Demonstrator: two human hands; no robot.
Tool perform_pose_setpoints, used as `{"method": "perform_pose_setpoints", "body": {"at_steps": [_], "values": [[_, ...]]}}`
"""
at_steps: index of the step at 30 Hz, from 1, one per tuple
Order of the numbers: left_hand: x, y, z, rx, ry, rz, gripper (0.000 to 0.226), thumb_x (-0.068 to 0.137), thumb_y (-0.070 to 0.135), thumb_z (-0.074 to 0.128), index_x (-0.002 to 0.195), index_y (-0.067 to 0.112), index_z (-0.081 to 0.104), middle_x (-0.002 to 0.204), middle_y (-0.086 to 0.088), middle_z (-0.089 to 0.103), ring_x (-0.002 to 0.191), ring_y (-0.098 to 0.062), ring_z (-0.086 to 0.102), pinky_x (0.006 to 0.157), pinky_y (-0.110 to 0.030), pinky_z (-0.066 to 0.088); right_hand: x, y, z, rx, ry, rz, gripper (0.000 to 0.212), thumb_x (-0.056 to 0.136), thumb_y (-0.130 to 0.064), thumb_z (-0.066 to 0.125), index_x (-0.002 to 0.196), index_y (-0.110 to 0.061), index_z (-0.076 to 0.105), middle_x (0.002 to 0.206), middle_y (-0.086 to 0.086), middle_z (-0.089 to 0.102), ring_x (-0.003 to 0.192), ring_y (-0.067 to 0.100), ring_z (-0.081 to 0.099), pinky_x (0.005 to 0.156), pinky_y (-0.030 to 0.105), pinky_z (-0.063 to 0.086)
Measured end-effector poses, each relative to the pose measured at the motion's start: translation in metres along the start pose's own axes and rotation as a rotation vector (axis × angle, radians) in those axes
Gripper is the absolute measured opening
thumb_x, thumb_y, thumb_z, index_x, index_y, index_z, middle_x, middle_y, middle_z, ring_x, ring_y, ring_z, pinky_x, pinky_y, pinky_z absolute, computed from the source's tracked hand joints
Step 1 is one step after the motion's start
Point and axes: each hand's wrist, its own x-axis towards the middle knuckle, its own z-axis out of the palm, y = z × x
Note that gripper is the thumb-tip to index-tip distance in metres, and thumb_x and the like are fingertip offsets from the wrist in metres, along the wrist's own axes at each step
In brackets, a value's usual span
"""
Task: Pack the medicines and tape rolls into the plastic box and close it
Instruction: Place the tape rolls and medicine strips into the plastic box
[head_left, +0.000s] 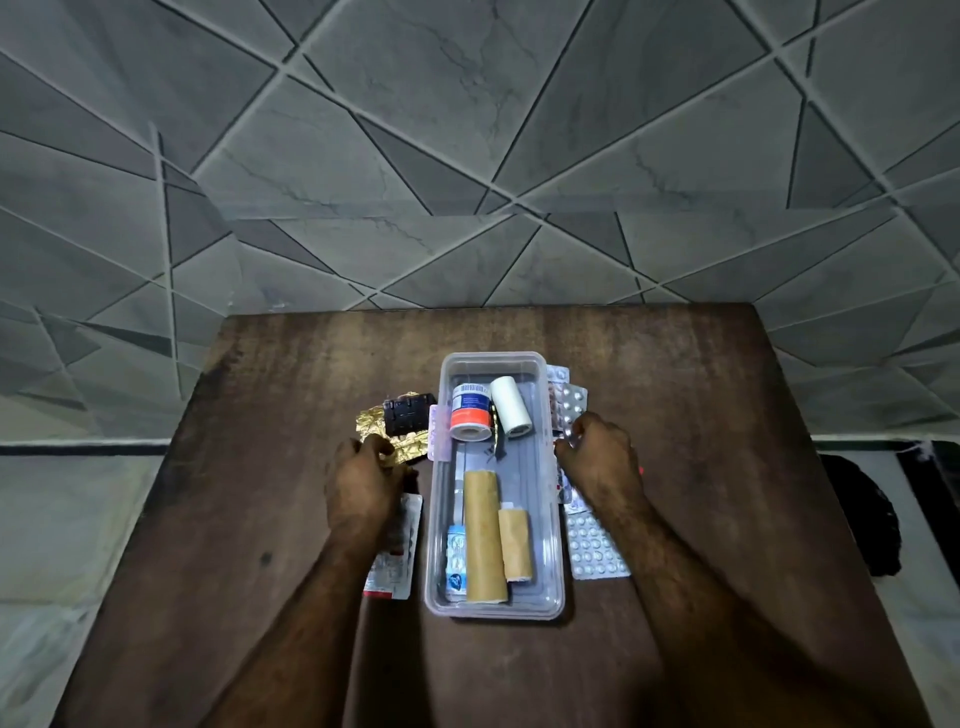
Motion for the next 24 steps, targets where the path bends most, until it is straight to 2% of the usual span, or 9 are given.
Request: {"method": "perform_pose_setpoints", "body": {"at_steps": [3,5,8,11,15,18,22,24], "values": [[0.008,0.005,0.001,0.089,-0.037,0.096,0.043,0.08,0.033,0.072,0.12,0.021,0.062,0.118,-0.014,0.058,0.108,-0.036,0.053,0.09,-0.042,0.046,-0.003,-0.001,0.002,0.01,0.012,-0.004,0.019,0.079,-0.026,0.061,0.089,-0.01,0.061,0.092,0.013,0.067,0.084,0.031,0.064,0.075,0.032,0.051],[0.012,0.011,0.005,0.14,-0.076,0.187,0.047,0.08,0.035,0.07,0.125,0.023,0.061,0.124,-0.014,0.057,0.108,-0.039,0.053,0.089,-0.043,0.047,-0.006,-0.002,0.003,0.004,0.02,-0.006,0.019,0.079,-0.026,0.059,0.09,-0.01,0.06,0.092,0.013,0.068,0.086,0.031,0.064,0.077,0.035,0.053],[0.017,0.021,0.01,0.173,-0.146,0.27,0.044,0.084,0.035,0.063,0.126,0.024,0.061,0.125,-0.015,0.057,0.107,-0.041,0.055,0.088,-0.044,0.047,-0.01,-0.005,0.003,-0.024,0.05,-0.012,0.016,0.08,-0.019,0.057,0.091,-0.008,0.06,0.092,0.015,0.068,0.085,0.033,0.064,0.073,0.033,0.05],[0.021,0.027,0.01,0.133,-0.21,0.241,0.044,0.085,0.034,0.061,0.128,0.024,0.058,0.127,-0.017,0.054,0.111,-0.041,0.054,0.091,-0.044,0.049,-0.012,-0.005,0.004,-0.048,0.074,-0.006,0.014,0.081,-0.015,0.054,0.092,-0.007,0.059,0.093,0.016,0.069,0.085,0.034,0.065,0.07,0.03,0.046],[0.029,0.029,0.012,0.044,-0.256,0.253,0.045,0.083,0.032,0.062,0.124,0.014,0.061,0.123,-0.02,0.06,0.11,-0.037,0.057,0.09,-0.037,0.048,-0.016,-0.005,0.004,-0.058,0.116,0.003,0.013,0.081,-0.015,0.051,0.091,-0.01,0.057,0.092,0.017,0.07,0.084,0.036,0.066,0.073,0.034,0.052],[0.029,0.03,0.012,-0.175,-0.265,0.138,0.039,0.081,0.037,0.067,0.114,0.017,0.069,0.106,-0.01,0.073,0.092,-0.025,0.065,0.076,-0.027,0.047,-0.021,-0.008,0.001,-0.044,0.141,0.02,0.019,0.079,-0.014,0.049,0.096,-0.011,0.058,0.094,0.021,0.07,0.086,0.04,0.066,0.076,0.038,0.054],[0.031,0.033,0.01,-0.357,-0.267,-0.119,0.04,0.069,0.043,0.075,0.104,0.023,0.074,0.101,-0.003,0.076,0.094,-0.023,0.069,0.087,-0.032,0.055,-0.026,-0.009,-0.005,0.04,0.203,0.083,0.02,0.079,-0.016,0.048,0.098,-0.015,0.057,0.093,0.019,0.07,0.086,0.038,0.066,0.075,0.037,0.054],[0.034,0.035,0.012,-0.38,-0.264,-0.164,0.027,0.067,0.039,0.075,0.09,0.024,0.074,0.097,-0.004,0.076,0.094,-0.026,0.068,0.088,-0.034,0.055,-0.027,-0.011,-0.011,0.113,0.224,0.166,0.017,0.082,-0.018,0.05,0.096,-0.018,0.058,0.092,0.013,0.071,0.084,0.034,0.066,0.074,0.033,0.052]]}}
